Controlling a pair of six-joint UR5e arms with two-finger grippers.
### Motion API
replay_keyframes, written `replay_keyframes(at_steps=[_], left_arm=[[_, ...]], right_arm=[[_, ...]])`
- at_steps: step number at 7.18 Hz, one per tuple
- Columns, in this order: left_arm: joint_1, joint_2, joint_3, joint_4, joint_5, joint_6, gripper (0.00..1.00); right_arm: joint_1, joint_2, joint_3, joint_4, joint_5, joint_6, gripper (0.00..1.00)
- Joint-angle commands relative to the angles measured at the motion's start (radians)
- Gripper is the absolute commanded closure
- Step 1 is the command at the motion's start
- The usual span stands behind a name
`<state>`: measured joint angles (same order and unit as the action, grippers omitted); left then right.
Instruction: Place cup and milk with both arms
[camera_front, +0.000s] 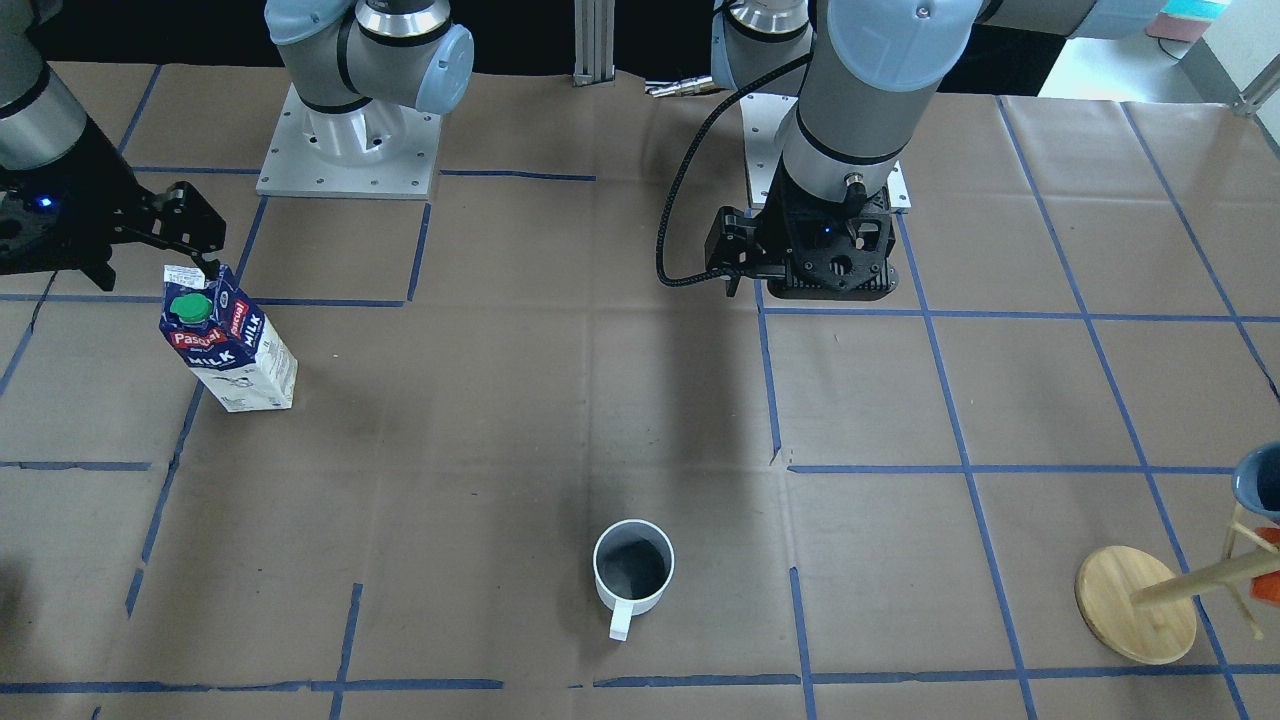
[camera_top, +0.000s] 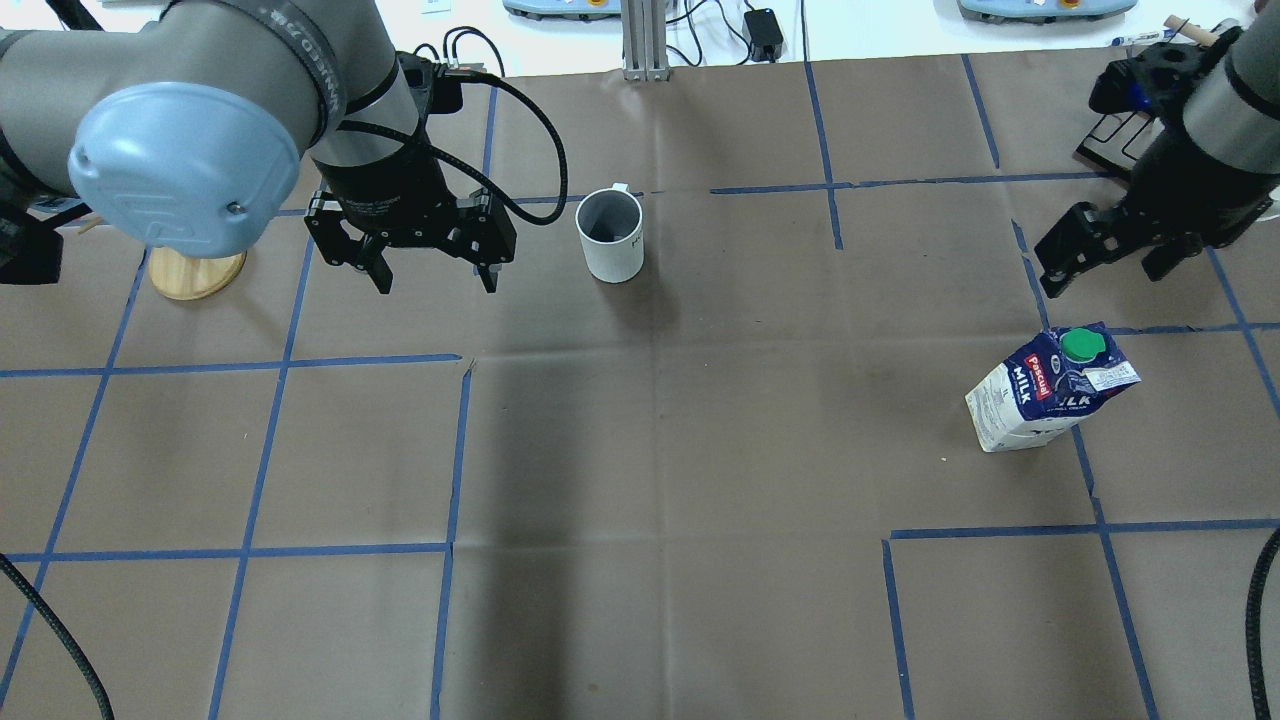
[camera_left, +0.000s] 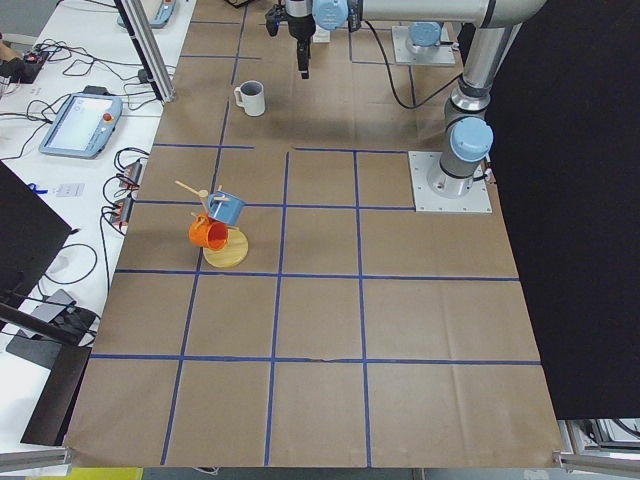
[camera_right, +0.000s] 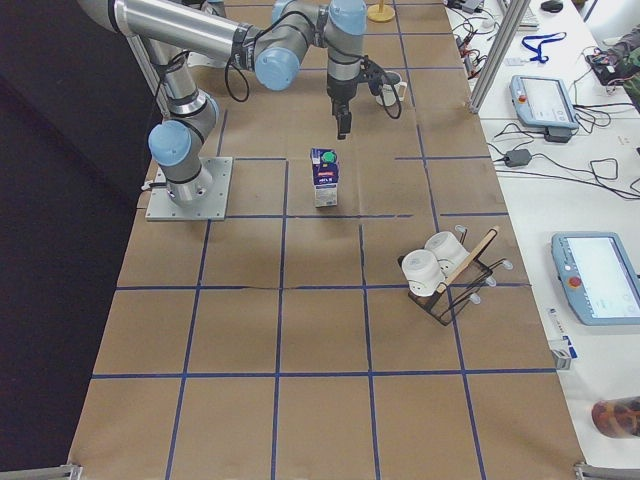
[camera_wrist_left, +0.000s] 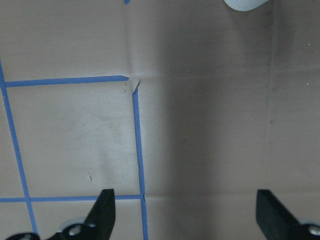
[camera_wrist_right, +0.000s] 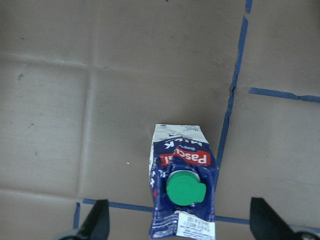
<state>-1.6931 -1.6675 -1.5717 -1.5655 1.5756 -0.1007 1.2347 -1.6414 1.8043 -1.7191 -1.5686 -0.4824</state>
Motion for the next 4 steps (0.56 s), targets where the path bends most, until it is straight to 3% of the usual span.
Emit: replay_keyframes(at_steps=[1,4], left_arm=[[0.009,0.000,0.004,-0.008,0.000,-0.001,0.00],[0.010,0.002,0.001,-0.008,-0.008,0.001,0.00]], right_arm=[[-0.057,-0.011,0.091,-0.101,0.002,-0.070,0.00],[-0.055,-0.024,0.206,-0.201,0.004,-0.056,0.00]])
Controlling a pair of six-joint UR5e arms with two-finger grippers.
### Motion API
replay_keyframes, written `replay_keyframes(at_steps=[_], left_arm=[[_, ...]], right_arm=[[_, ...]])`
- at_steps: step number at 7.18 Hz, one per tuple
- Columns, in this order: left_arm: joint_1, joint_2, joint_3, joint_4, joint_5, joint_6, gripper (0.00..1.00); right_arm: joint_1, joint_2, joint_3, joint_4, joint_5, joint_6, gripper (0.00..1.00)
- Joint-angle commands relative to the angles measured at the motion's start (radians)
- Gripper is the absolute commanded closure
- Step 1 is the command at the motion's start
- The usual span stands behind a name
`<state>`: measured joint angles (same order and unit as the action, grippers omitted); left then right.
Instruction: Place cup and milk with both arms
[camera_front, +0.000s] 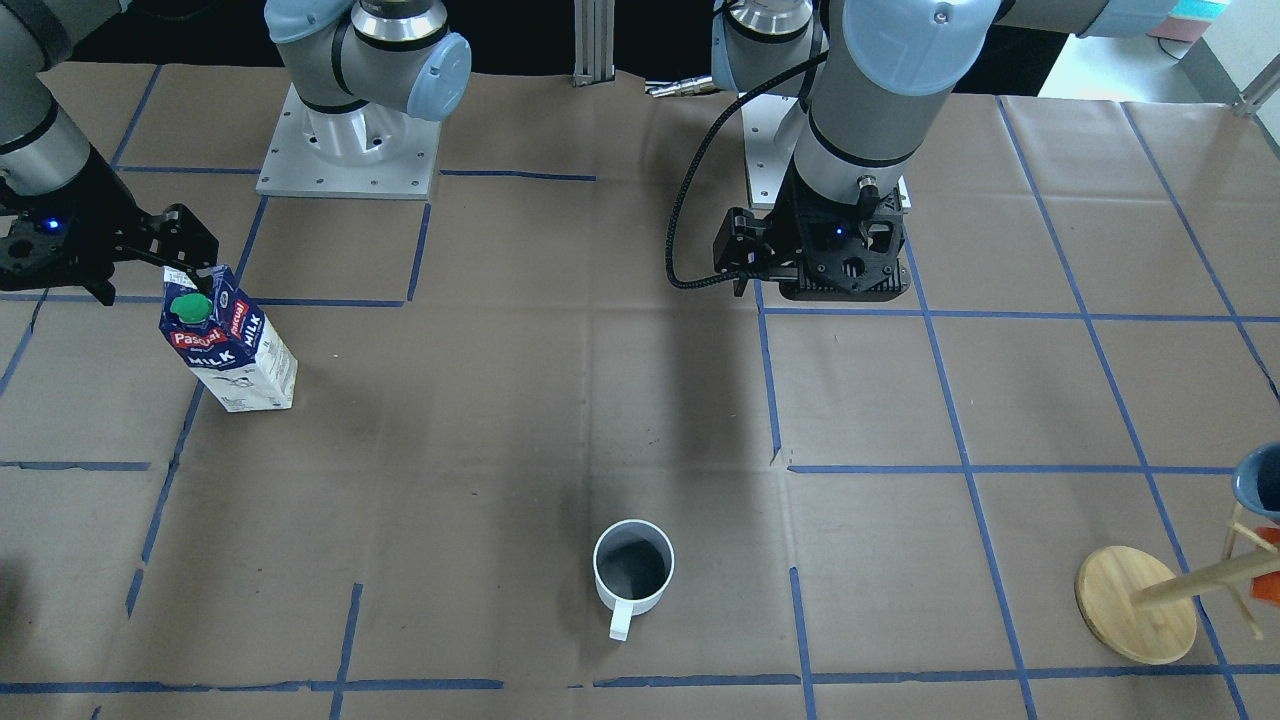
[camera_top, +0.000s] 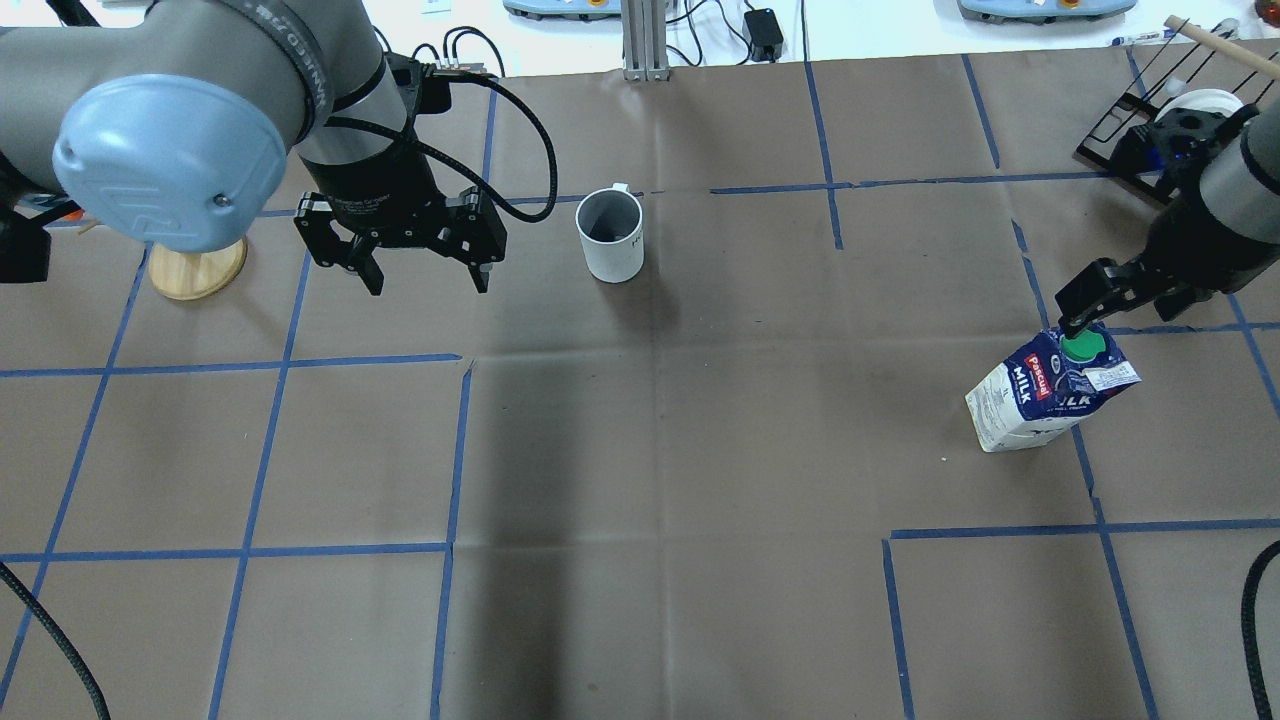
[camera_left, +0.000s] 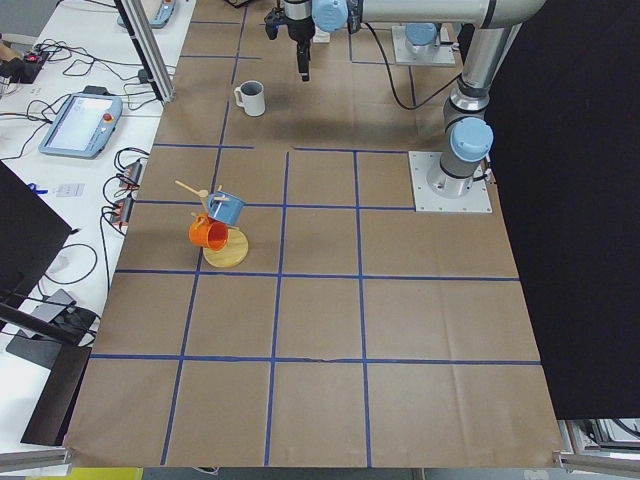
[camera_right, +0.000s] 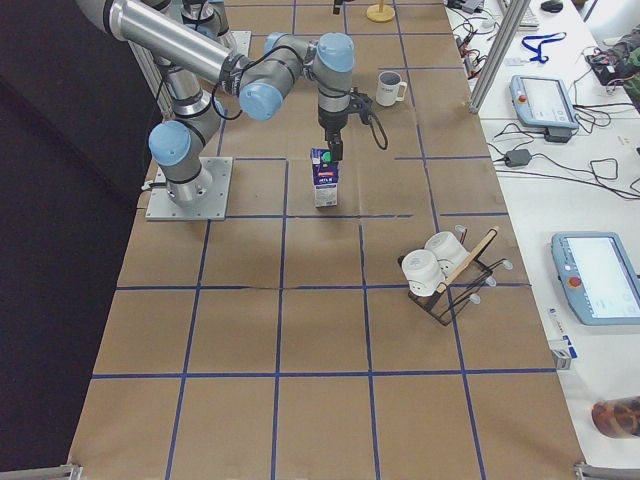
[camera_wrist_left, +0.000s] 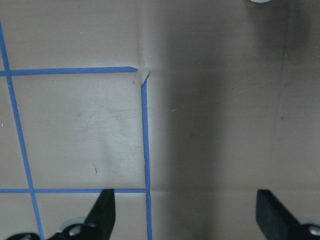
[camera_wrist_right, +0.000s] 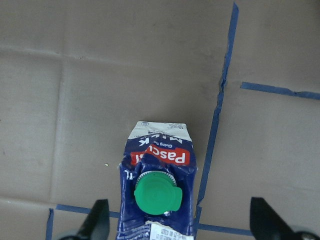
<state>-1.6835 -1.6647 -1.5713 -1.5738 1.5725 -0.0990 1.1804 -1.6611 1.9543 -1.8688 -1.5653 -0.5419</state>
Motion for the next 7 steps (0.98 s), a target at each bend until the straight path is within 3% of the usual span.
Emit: replay_keyframes(at_steps=[1,5,6,7], left_arm=[[-0.001,-0.010,0.002,0.001,-0.005,-0.007,0.00],[-0.001,0.014,-0.030,0.001,0.009,0.004,0.00],[-0.001,0.022,-0.019,0.001,0.014,0.005,0.00],[-0.001,0.028,-0.025,0.001,0.014,0.005,0.00]], right_arm=[[0.001,-0.006,0.095,-0.111,0.001,0.019,0.00],[0.001,0.007,0.113,-0.127,0.002,0.048,0.03],[0.002,0.009,0.113,-0.127,-0.001,0.062,0.26],[0.002,0.009,0.113,-0.127,-0.001,0.060,0.42]])
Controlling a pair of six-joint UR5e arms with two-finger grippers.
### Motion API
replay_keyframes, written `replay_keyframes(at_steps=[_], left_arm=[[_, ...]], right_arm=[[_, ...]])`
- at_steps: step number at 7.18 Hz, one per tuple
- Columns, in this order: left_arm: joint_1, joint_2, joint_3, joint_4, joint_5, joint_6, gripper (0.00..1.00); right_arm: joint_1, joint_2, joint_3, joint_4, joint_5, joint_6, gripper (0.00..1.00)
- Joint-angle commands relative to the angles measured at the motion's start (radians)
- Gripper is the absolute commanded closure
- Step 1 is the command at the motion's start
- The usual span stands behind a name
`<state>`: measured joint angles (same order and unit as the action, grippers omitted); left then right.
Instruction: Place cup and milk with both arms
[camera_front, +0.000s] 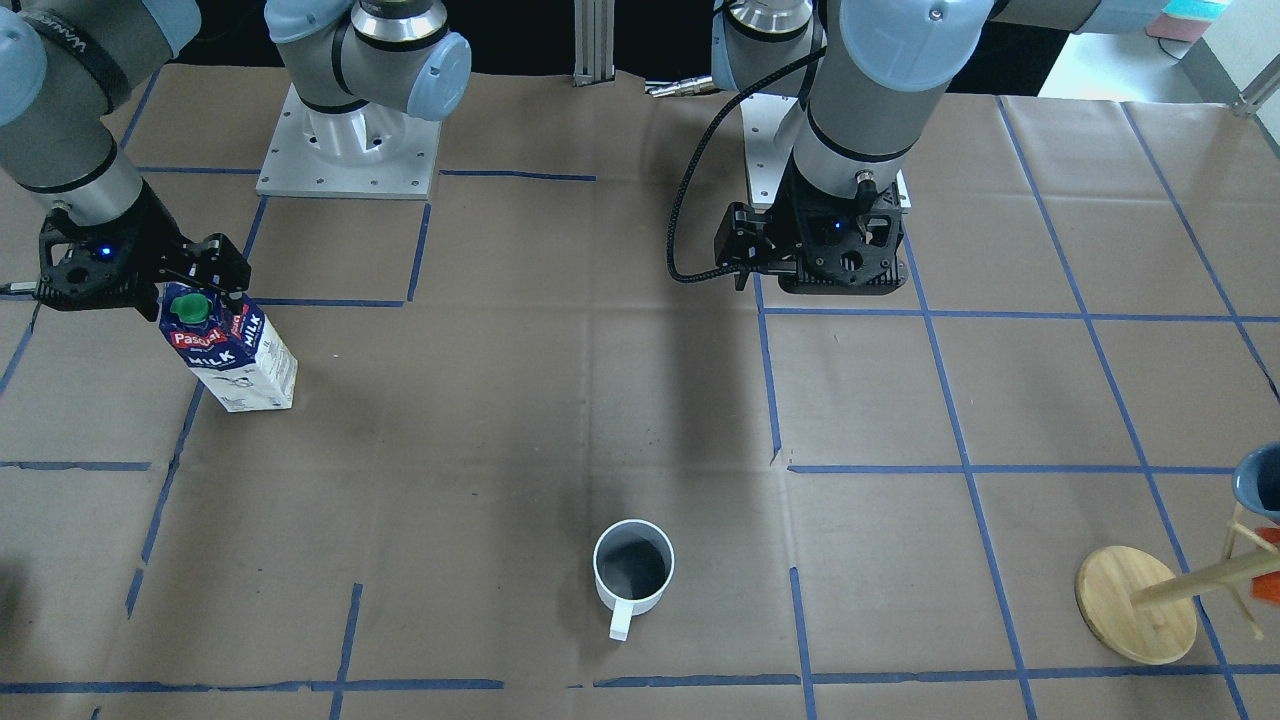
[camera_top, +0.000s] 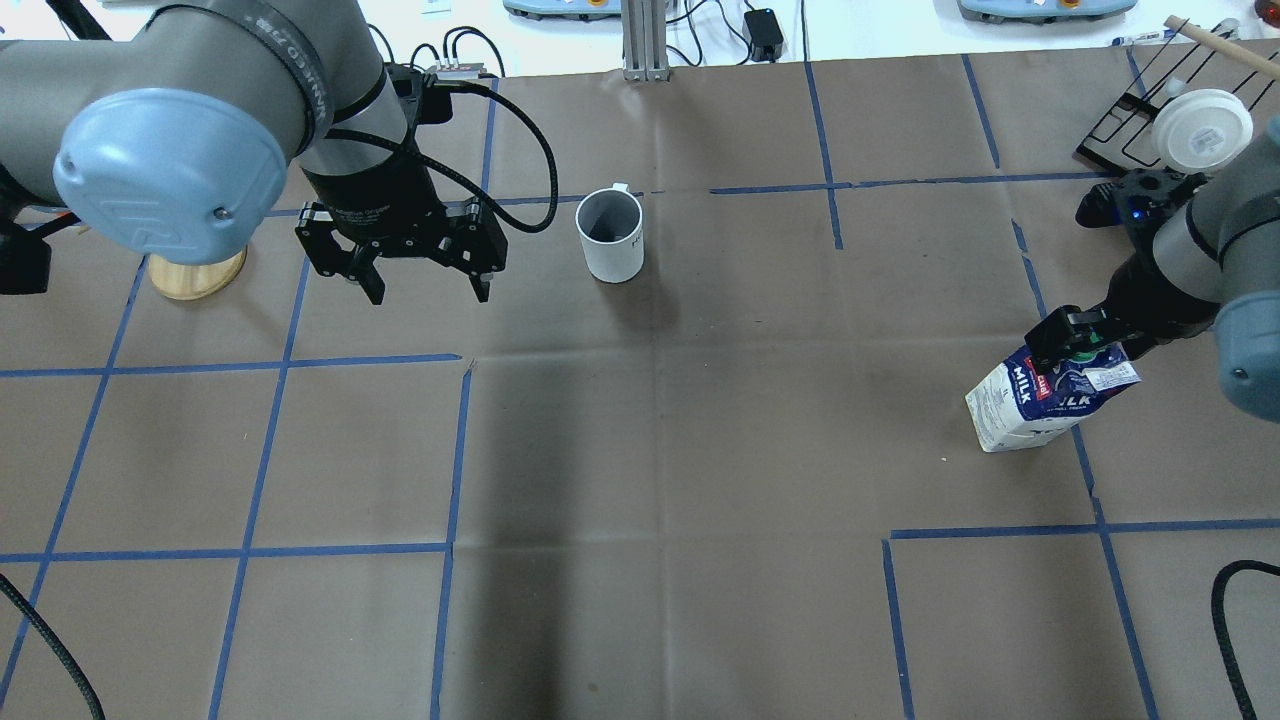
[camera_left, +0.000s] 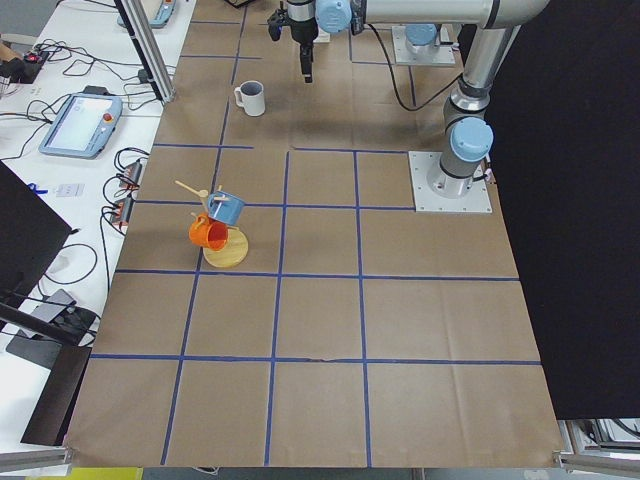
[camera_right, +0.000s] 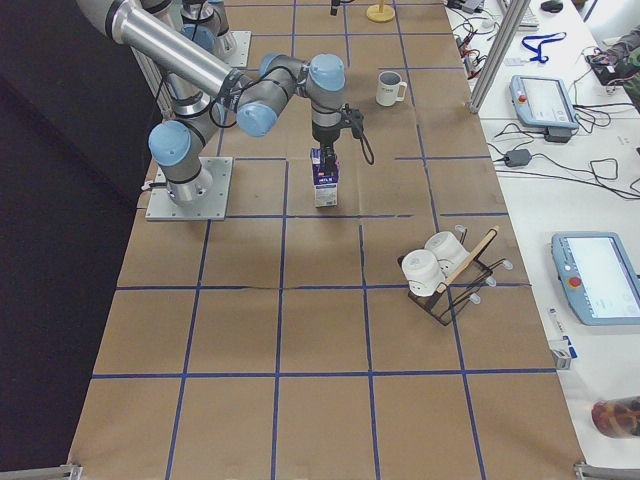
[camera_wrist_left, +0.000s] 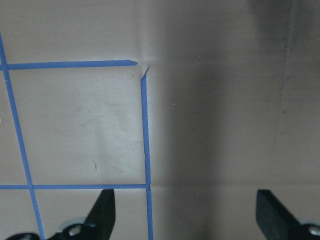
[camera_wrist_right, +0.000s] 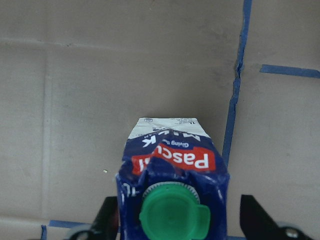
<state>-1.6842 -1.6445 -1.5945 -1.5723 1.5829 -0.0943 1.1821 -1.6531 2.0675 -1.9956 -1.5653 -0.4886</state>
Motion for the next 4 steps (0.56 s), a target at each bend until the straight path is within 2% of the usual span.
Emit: replay_keyframes(at_steps=[1,2,3,4], left_arm=[[0.000,0.011,-0.005,0.005,0.000,0.002,0.00],[0.000,0.011,0.014,0.003,0.009,0.002,0.00],[0.000,0.008,0.019,-0.005,0.138,-0.013,0.00],[0.001,0.003,0.008,-0.009,0.237,-0.016,0.00]], right_arm=[[0.001,-0.001,-0.003,0.001,-0.001,0.007,0.53],[0.001,-0.001,-0.007,0.001,-0.001,0.007,0.56],[0.001,-0.004,-0.021,0.001,-0.001,0.007,0.56],[0.005,-0.004,-0.077,0.017,-0.001,0.012,0.55]])
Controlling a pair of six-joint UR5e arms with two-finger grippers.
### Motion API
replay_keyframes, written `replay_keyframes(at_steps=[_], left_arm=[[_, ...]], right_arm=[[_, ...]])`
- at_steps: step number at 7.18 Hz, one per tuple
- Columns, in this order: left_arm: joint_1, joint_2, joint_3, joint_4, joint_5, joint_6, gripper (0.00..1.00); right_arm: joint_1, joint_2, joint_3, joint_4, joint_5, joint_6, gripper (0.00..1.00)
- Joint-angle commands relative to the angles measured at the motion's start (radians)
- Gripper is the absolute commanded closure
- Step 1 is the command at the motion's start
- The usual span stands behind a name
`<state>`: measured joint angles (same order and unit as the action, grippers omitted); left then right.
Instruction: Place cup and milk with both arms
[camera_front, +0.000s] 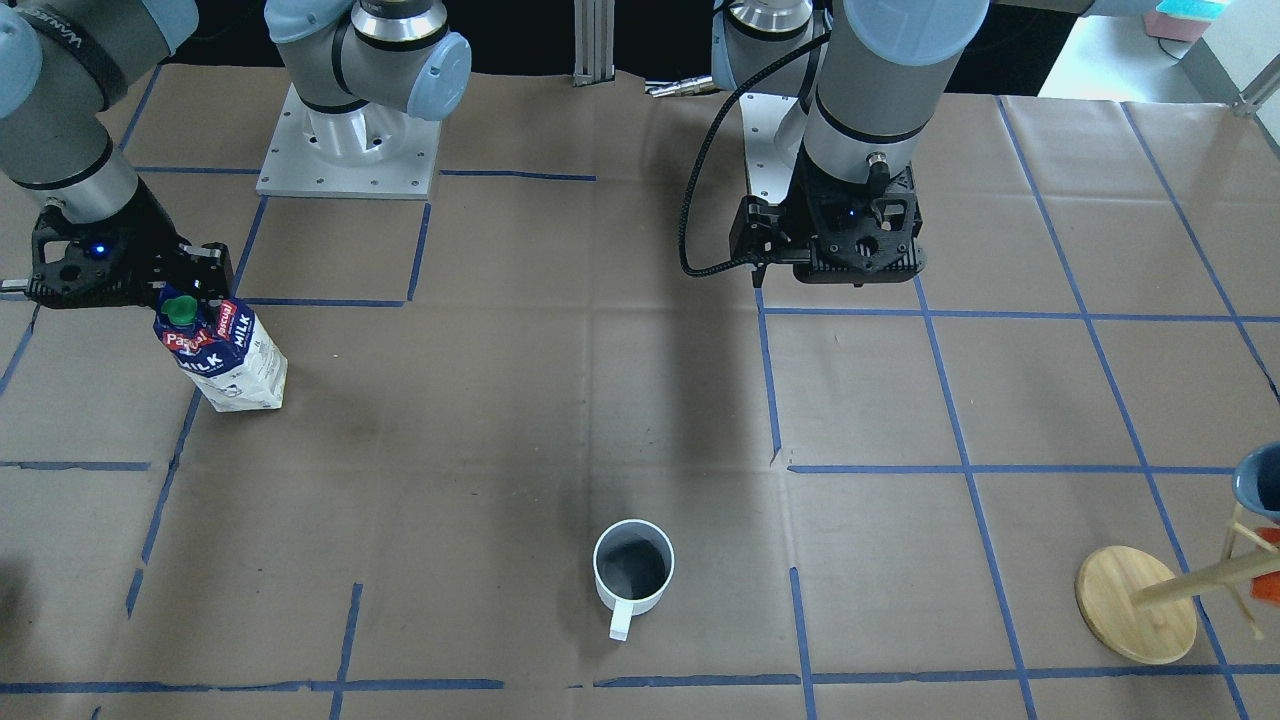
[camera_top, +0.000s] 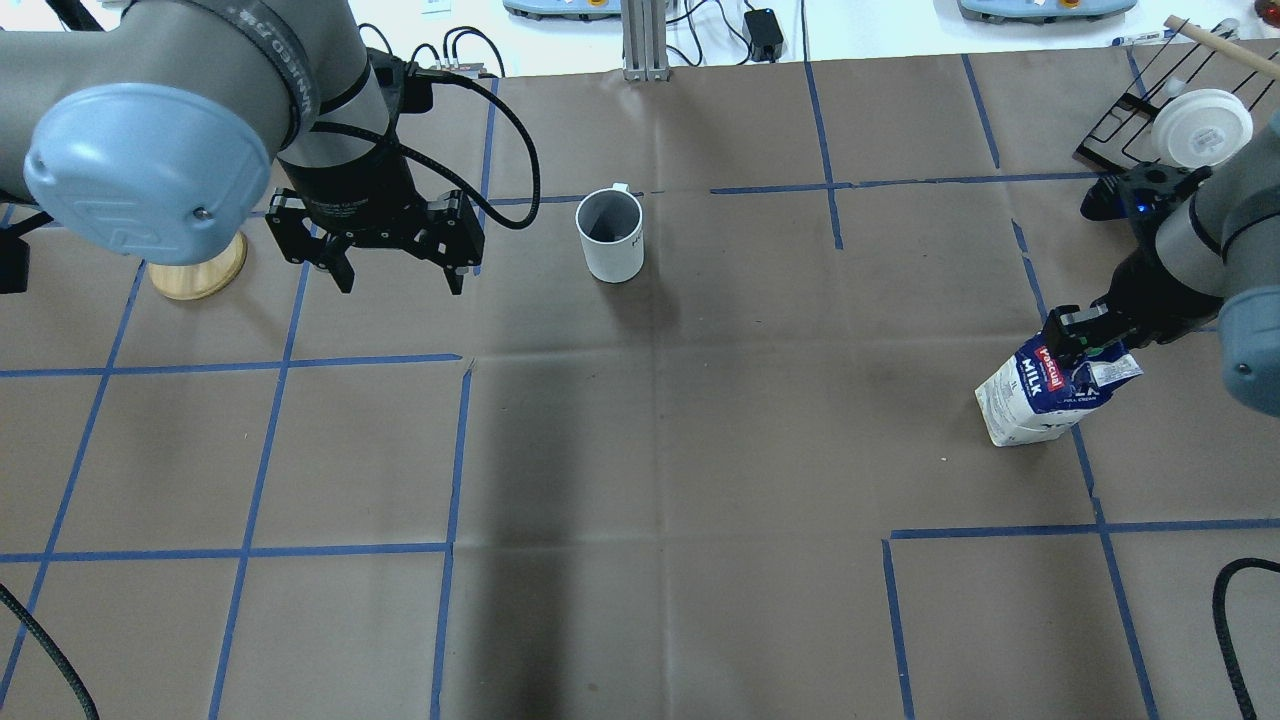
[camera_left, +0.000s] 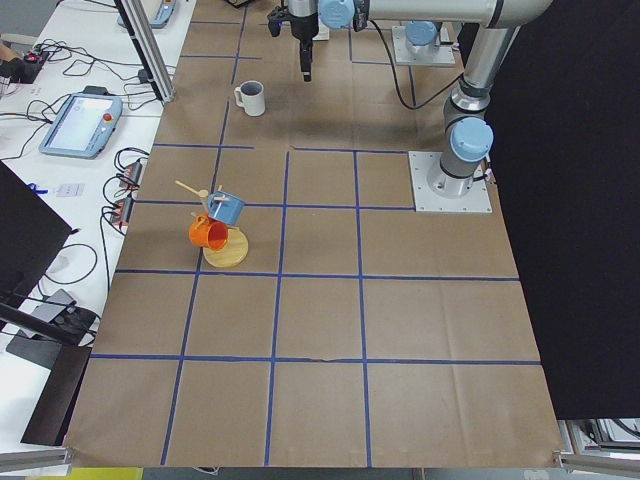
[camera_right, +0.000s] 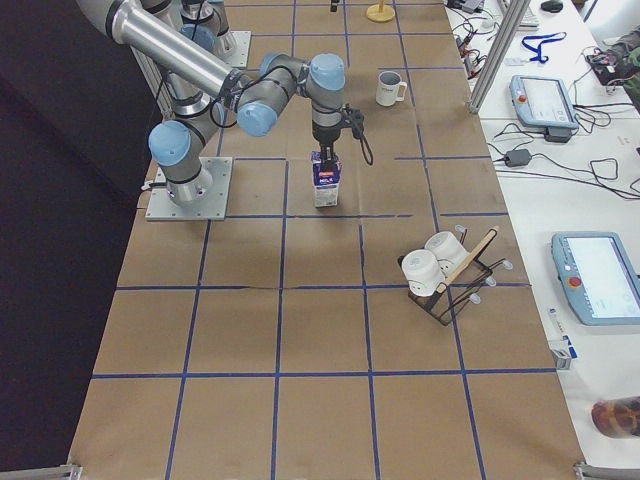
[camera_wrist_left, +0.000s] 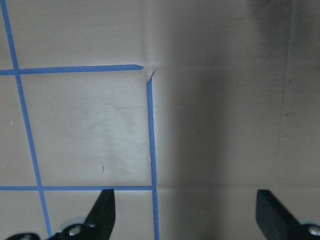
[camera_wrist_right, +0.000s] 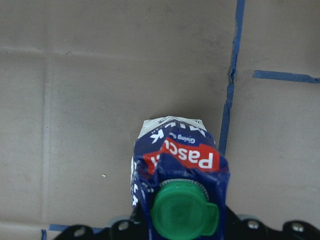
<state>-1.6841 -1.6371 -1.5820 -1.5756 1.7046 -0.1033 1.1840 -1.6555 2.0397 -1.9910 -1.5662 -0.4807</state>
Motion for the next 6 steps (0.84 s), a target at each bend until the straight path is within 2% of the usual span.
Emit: replay_keyframes(at_steps=[1,3,4,5,6], left_arm=[[0.000,-0.009,0.000,-0.004,0.113,-0.006,0.00],[0.003,0.002,-0.018,0.000,0.112,0.001,0.00],[0.003,0.002,-0.019,0.000,0.112,0.001,0.00],[0.003,0.002,-0.019,0.000,0.106,0.001,0.00],[0.003,0.002,-0.021,0.002,0.105,0.001,0.00]], right_arm=[[0.006,0.003,-0.128,0.090,0.002,0.008,0.55],[0.038,0.032,-0.243,0.197,0.000,0.054,0.55],[0.118,0.075,-0.301,0.201,-0.005,0.124,0.55],[0.226,0.153,-0.400,0.202,-0.017,0.221,0.55],[0.317,0.246,-0.523,0.254,-0.015,0.334,0.55]])
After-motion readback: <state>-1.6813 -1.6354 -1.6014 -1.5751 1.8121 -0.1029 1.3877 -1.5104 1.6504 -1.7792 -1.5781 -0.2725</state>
